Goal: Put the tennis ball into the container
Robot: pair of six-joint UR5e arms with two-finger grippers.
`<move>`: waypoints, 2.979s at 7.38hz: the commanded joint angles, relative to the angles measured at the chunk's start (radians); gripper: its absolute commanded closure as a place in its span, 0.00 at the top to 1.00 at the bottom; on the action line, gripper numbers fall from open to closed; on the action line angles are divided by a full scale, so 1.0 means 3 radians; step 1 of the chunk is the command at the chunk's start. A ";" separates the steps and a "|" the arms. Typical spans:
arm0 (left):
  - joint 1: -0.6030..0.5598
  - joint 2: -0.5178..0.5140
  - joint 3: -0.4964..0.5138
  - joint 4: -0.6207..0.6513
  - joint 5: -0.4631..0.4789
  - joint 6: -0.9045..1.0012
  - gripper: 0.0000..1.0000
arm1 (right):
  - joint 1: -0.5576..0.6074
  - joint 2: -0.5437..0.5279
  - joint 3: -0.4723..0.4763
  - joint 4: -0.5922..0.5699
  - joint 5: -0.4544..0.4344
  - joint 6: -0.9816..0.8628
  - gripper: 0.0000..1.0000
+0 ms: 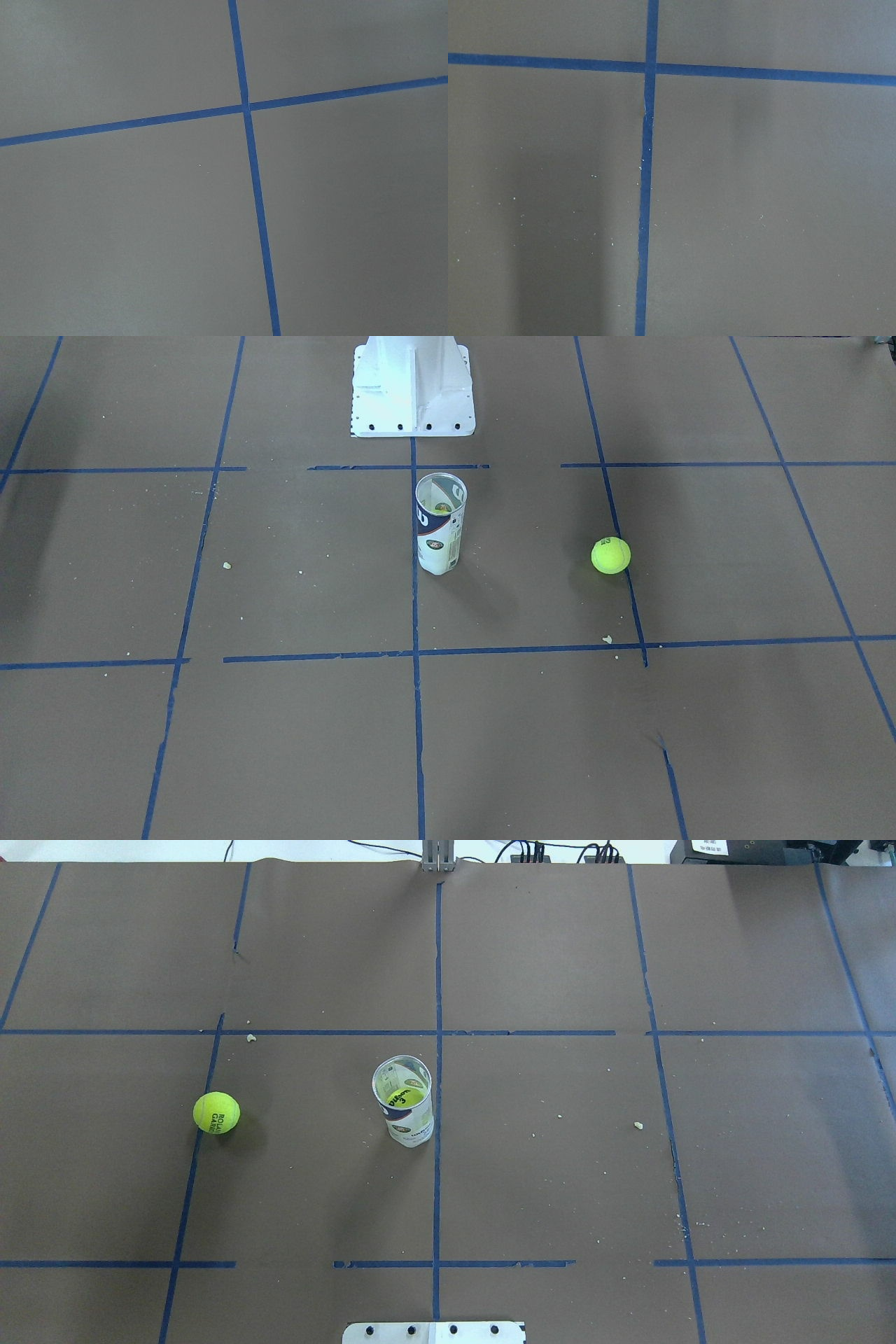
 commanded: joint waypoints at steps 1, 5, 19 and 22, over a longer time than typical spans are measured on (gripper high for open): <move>0.0000 -0.0005 -0.0013 0.0010 0.0000 0.0020 1.00 | 0.0000 -0.0002 0.0000 0.0000 0.0000 0.0000 1.00; 0.0005 -0.0249 -0.0024 -0.0010 -0.0010 -0.0020 1.00 | 0.0000 -0.0002 0.0000 0.0000 0.0000 0.0000 1.00; 0.1987 -0.0348 -0.0375 -0.1835 0.0331 -0.3500 1.00 | 0.0000 -0.0002 0.0000 0.0000 0.0000 0.0000 1.00; 0.2790 -0.0619 -0.0346 -0.1831 0.1143 -0.4411 1.00 | 0.0000 -0.0002 0.0000 0.0000 0.0000 0.0000 1.00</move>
